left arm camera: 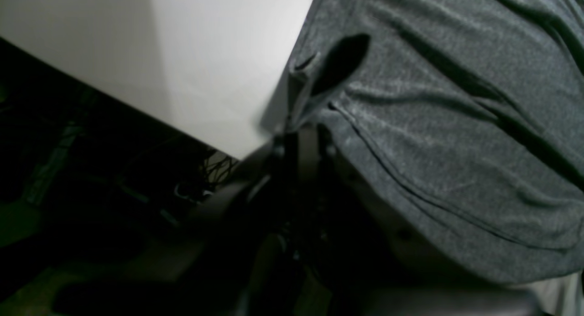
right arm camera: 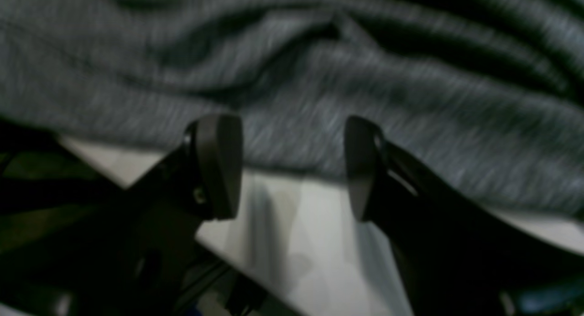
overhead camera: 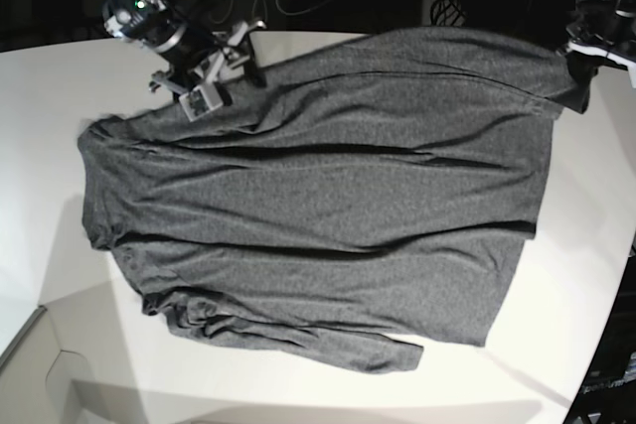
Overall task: Layout the t-shirt on the table in an organized manner, then fold the t-shirt properly
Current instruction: 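Move the right gripper along the shirt edge and regrasp it, then lift the shirt edge with both grippers and pull it taut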
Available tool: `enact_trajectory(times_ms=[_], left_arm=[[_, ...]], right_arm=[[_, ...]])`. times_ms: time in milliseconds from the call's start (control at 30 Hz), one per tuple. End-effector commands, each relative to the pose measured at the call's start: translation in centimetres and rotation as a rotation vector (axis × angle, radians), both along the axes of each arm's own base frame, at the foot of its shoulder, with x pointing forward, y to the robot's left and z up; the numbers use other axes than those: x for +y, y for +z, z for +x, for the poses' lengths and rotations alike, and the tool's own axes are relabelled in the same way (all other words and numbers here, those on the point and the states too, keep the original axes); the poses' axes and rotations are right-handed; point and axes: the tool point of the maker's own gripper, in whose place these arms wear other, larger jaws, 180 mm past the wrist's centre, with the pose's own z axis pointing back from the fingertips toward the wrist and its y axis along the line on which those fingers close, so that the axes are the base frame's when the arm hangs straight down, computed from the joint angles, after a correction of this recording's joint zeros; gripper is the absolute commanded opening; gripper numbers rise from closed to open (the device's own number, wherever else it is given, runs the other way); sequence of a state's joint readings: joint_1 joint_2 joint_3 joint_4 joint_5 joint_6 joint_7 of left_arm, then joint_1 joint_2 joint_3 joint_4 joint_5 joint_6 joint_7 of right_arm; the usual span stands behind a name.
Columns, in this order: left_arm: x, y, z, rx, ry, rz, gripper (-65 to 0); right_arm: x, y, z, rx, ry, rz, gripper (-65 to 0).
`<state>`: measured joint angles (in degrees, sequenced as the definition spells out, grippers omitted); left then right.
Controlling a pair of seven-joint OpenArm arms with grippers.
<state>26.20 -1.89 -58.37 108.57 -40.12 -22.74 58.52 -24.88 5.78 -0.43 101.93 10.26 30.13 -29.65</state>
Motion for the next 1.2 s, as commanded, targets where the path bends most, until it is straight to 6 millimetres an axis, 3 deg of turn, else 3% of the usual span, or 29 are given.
enact_trajectory(times_ms=[0, 300, 500, 700, 1067, 1167], left_arm=[[0.3, 0.9, 0.3, -0.028, -0.005, 0.022, -64.7], [0.4, 1.0, 0.6, -0.033, -0.005, 0.022, -64.7], [0.4, 1.0, 0.6, -0.035, -0.005, 0.022, -64.7], [0.4, 1.0, 0.7, -0.036, -0.005, 0.022, -64.7], [0.4, 1.0, 0.7, -0.037, -0.003, 0.019, -64.7], [0.3, 1.1, 1.0, -0.047, -0.004, 0.017, -64.7]], right_arm=[[0.1, 0.3, 0.1, -0.015, -0.002, 0.016, -29.0], [-0.2, -0.8, 0.2, 0.013, -0.007, 0.012, -35.2], [-0.3, -1.0, -0.1, 0.02, -0.008, 0.01, -35.6], [-0.8, -3.2, -1.1, 0.066, -0.004, -0.026, -36.0], [-0.7, -3.8, -2.0, 0.016, 0.012, -0.071, -47.1], [-1.1, -3.8, -1.9, 0.014, 0.01, -0.082, -55.6]])
